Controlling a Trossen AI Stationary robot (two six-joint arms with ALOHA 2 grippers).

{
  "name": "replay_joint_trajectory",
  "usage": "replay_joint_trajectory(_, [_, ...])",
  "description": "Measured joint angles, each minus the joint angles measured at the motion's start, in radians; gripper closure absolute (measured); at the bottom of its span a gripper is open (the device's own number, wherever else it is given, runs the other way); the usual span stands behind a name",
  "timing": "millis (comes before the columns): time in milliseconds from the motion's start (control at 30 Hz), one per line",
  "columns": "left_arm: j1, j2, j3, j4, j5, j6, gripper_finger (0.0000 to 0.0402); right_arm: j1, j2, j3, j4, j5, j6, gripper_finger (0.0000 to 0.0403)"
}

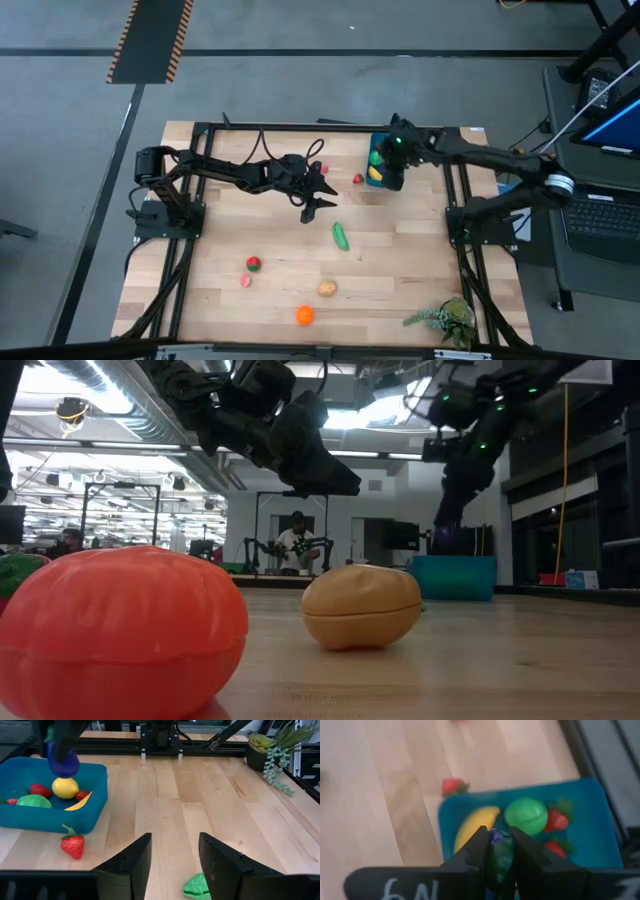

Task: Pick and placing Produce into tupperware
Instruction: Put the purple eggplant into the blue bin

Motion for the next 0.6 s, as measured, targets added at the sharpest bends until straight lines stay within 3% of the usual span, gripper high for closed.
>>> replay_joint_trajectory(267, [0.0, 0.0, 0.0, -0.011, 0.0, 0.0, 0.0251, -0.048, 0.203, 0.167, -0.189, -0.058, -0.025, 0.0339])
replay_joint_trajectory(600, [0.0, 0.0, 0.0, -0.012, 0.0, 0.0, 0.0252, -0.05, 0.344, 0.244, -0.324, -0.06, -0.029, 0.0339])
